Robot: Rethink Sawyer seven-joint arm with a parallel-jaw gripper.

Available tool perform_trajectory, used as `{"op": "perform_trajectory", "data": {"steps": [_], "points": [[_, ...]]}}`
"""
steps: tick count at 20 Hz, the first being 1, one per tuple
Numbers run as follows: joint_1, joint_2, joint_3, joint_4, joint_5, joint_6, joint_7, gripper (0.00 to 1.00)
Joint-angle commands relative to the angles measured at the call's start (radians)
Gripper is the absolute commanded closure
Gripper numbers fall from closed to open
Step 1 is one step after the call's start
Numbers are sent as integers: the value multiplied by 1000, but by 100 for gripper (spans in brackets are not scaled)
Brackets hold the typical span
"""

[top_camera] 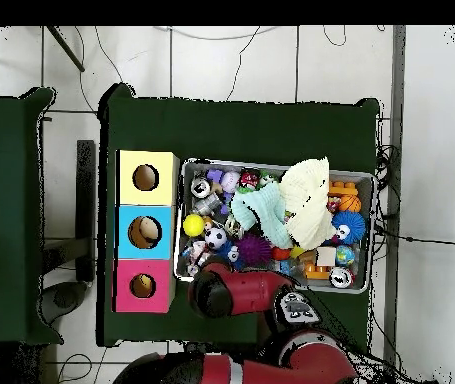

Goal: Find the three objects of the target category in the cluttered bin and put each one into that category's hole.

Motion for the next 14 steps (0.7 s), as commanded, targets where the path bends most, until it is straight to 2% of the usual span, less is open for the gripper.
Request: {"op": "perform_trajectory", "data": {"steps": [1, 10, 14], "points": [[22, 1, 77, -111, 36, 24, 65, 0], [23, -16, 81, -138, 53, 45, 67, 0], [-3, -14, 99, -179, 45, 80, 36, 0]]}}
